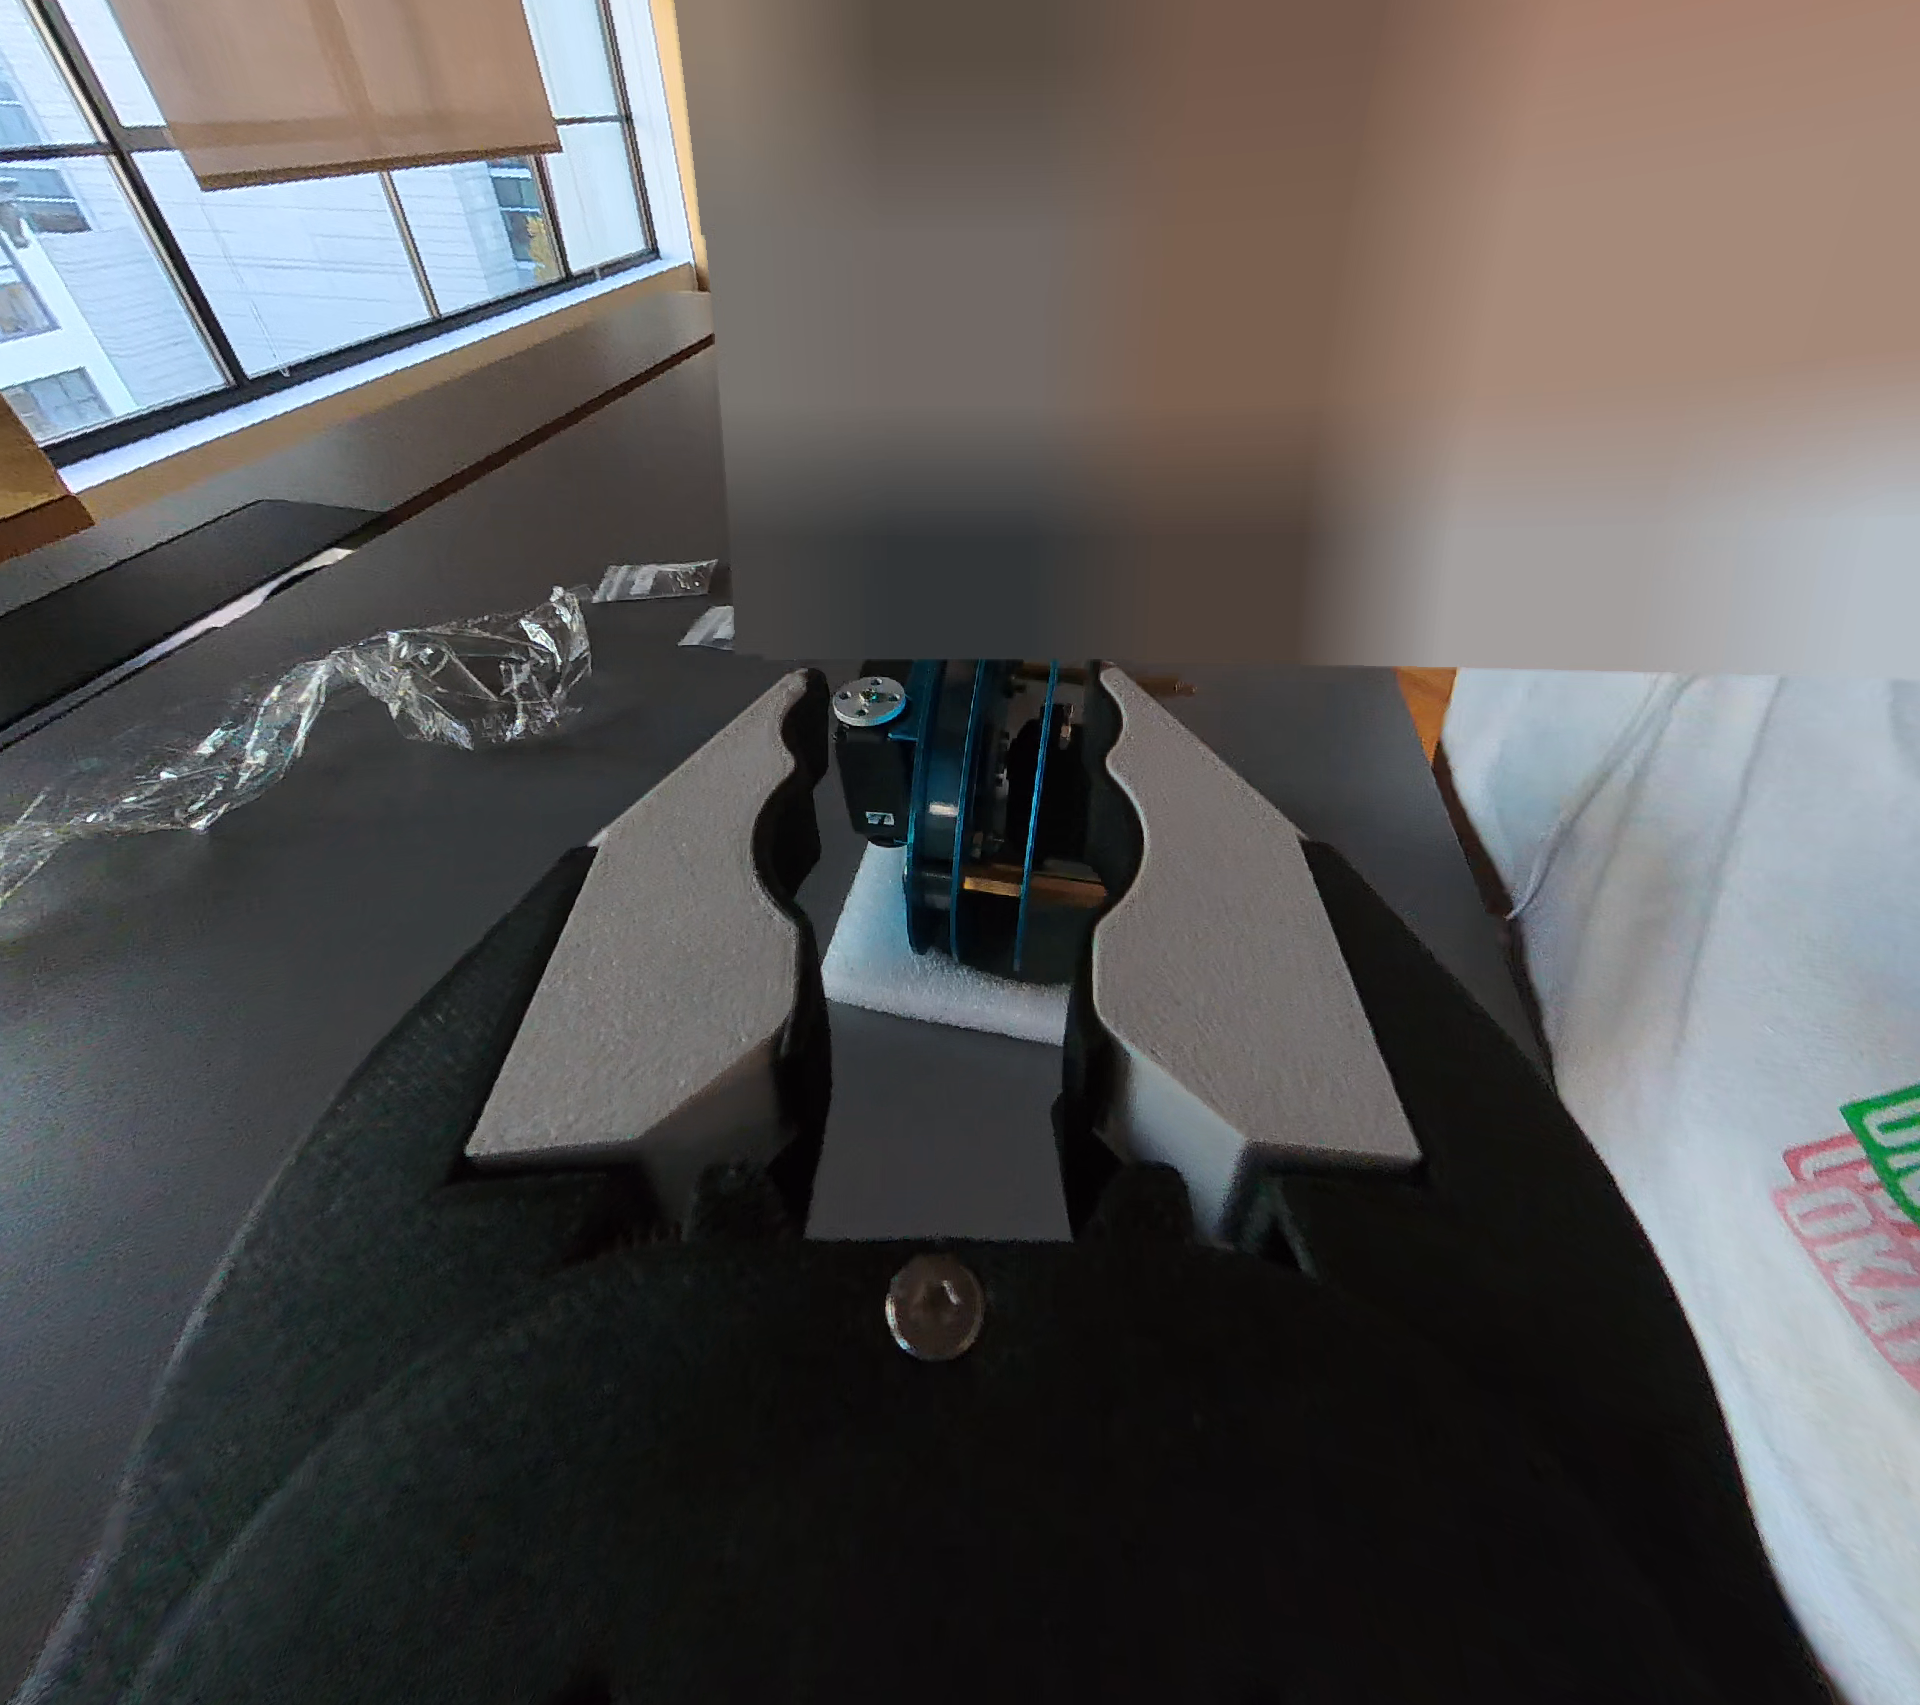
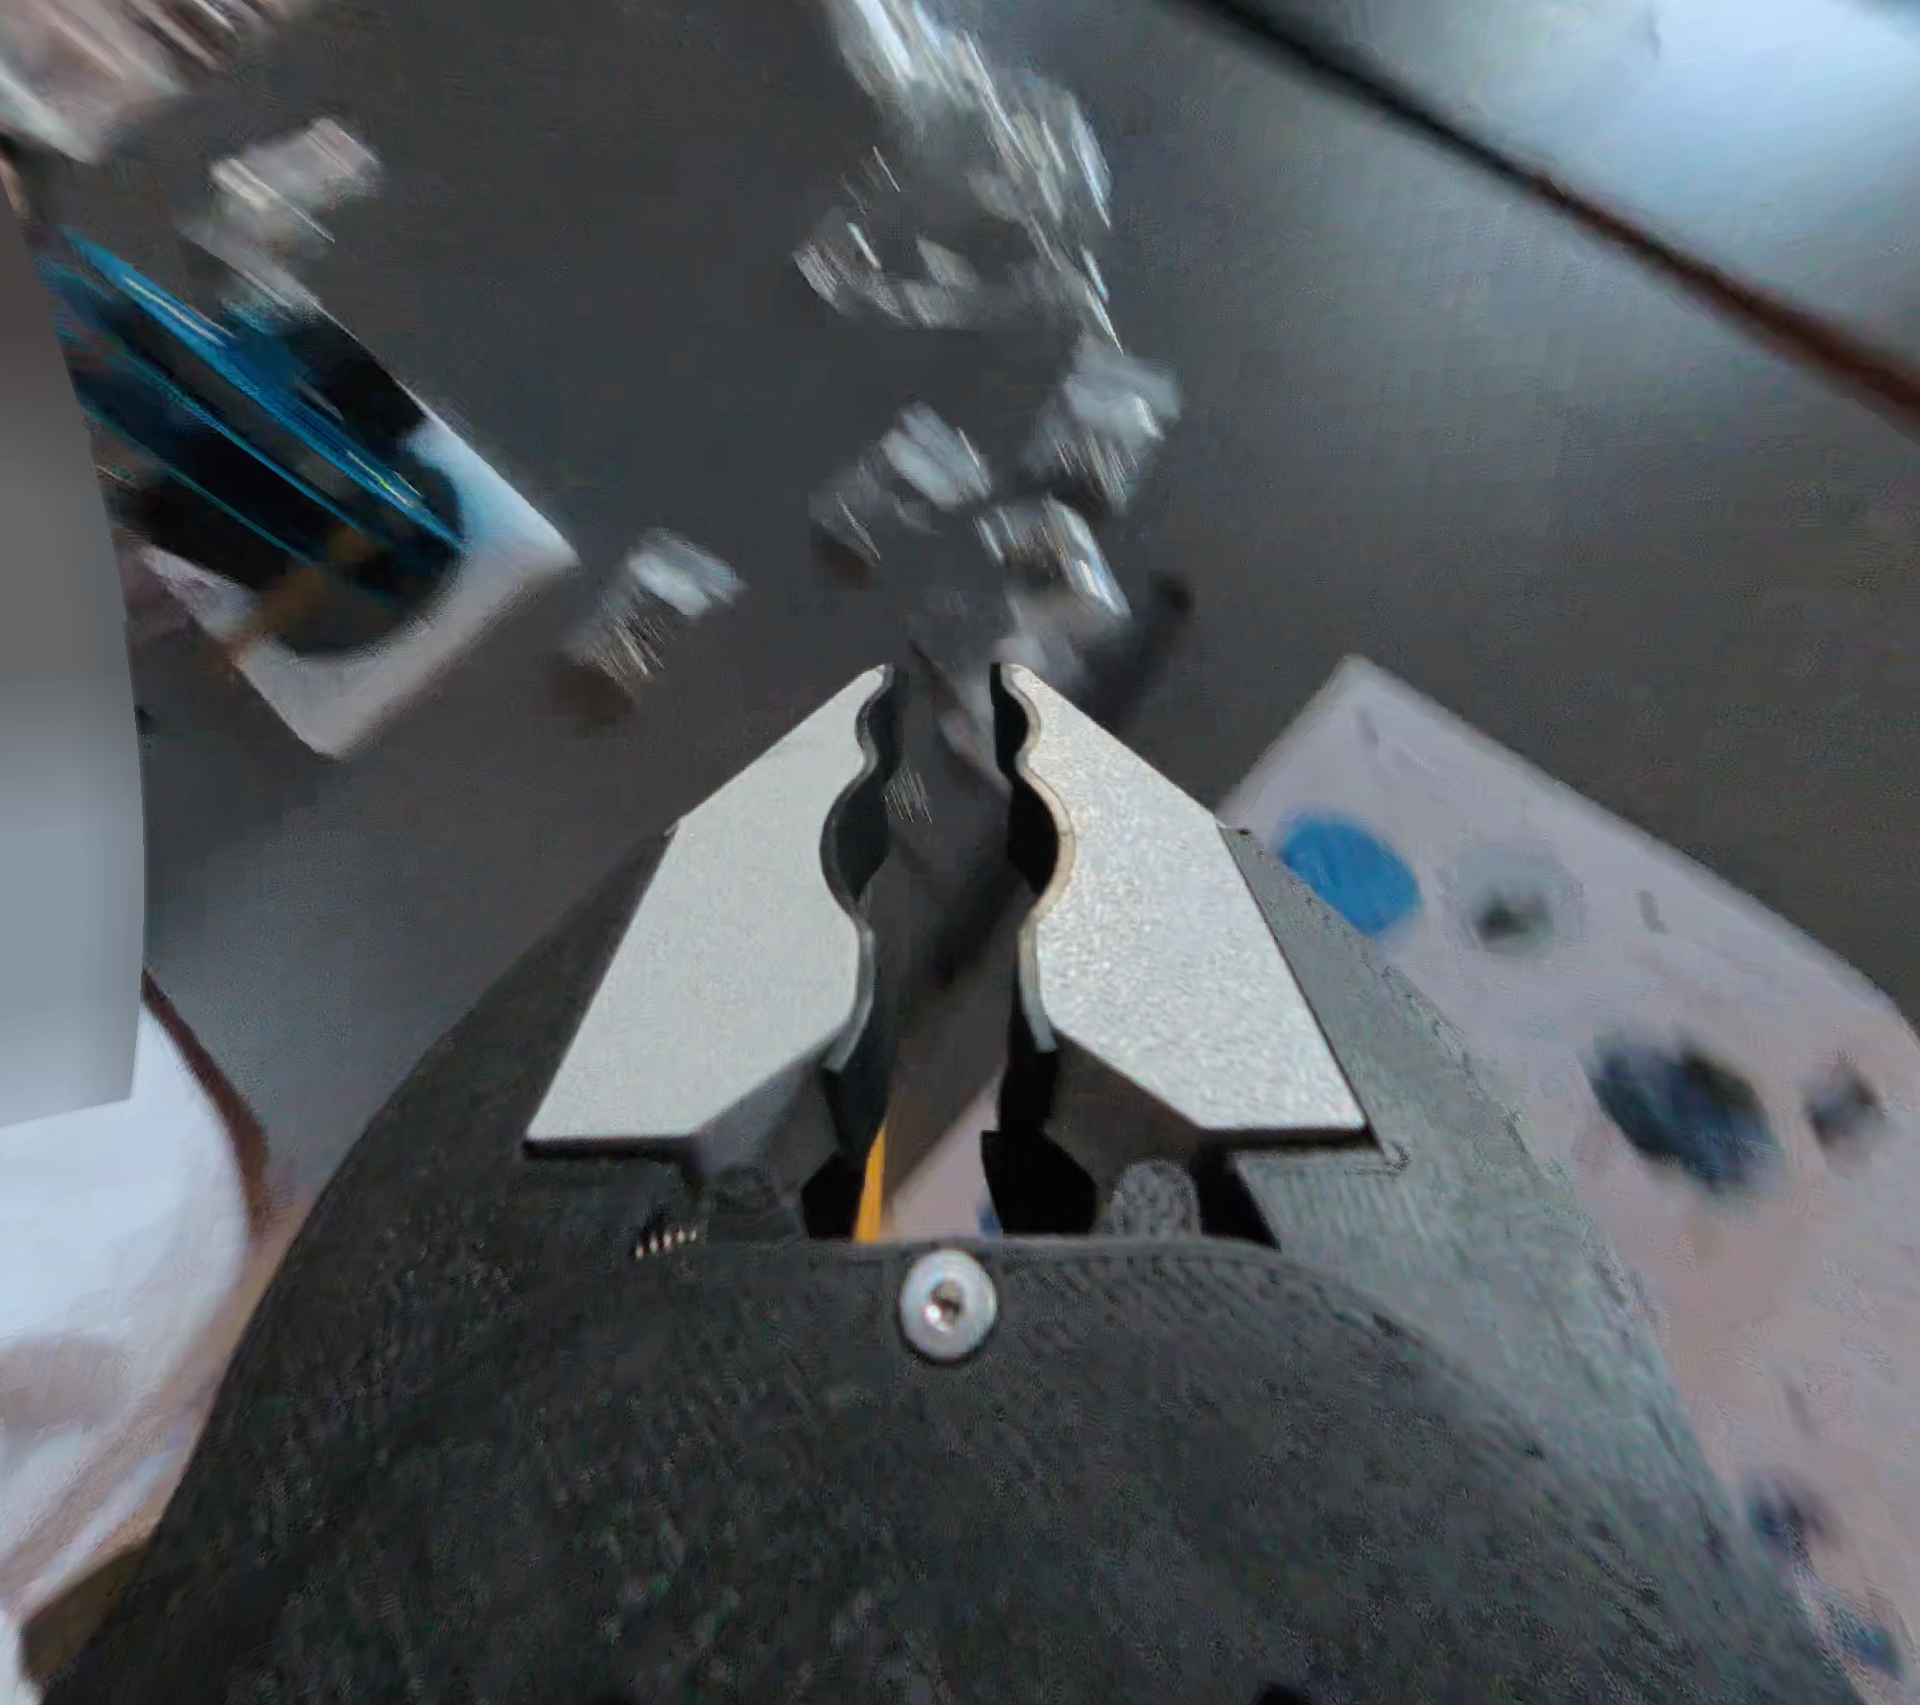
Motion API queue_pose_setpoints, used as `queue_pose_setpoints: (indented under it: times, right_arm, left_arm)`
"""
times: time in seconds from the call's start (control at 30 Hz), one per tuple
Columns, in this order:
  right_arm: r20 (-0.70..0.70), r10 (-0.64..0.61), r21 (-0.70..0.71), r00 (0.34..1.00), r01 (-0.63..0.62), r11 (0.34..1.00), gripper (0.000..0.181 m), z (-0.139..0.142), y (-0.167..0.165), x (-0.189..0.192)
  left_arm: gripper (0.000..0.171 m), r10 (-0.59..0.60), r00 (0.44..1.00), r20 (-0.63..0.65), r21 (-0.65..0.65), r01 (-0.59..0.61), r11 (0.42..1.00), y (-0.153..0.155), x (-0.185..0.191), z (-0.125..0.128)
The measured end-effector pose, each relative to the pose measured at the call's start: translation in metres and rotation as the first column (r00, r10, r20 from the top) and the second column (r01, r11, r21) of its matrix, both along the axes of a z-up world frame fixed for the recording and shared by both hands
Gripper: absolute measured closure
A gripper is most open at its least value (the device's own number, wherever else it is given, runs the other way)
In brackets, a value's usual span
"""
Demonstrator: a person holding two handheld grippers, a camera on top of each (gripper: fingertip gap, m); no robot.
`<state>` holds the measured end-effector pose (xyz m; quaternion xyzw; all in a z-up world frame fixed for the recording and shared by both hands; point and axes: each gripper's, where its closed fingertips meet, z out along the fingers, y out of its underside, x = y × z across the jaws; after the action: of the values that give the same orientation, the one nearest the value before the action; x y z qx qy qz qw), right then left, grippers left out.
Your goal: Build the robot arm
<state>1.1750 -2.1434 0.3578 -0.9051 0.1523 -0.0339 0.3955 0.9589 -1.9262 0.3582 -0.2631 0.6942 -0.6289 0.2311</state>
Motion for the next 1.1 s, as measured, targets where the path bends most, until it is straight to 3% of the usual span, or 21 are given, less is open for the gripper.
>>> queue_pose_setpoints:
  times: [0.13,0.27,0.57,0.83,1.1]
  right_arm:
    - [-0.022,-0.032,-0.314,0.999,0.024,0.949,0.169,-0.039,-0.042,-0.014]
    - [-0.065,-0.014,-0.380,0.998,-0.012,0.925,0.172,-0.066,-0.046,-0.038]
    - [-0.047,-0.055,-0.345,0.997,0.036,0.938,0.168,-0.060,-0.082,-0.041]
    - [-0.035,-0.070,-0.334,0.997,0.054,0.941,0.166,-0.077,-0.124,-0.043]
    - [0.122,-0.043,-0.242,0.992,0.071,0.968,0.156,-0.055,-0.179,-0.015]
  left_arm:
    - [0.125,0.038,0.999,0.015,0.035,-0.039,0.999,-0.001,-0.005,0.004]
    - [0.126,0.044,0.998,0.048,0.036,-0.045,0.998,-0.005,-0.013,0.014]
    - [0.126,0.083,0.996,0.043,0.056,-0.085,0.995,0.000,-0.010,0.020]
    - [0.126,0.169,0.985,0.026,0.134,-0.171,0.976,0.009,0.001,0.022]
    - [0.119,0.329,0.944,0.039,0.230,-0.329,0.916,0.036,0.015,0.034]
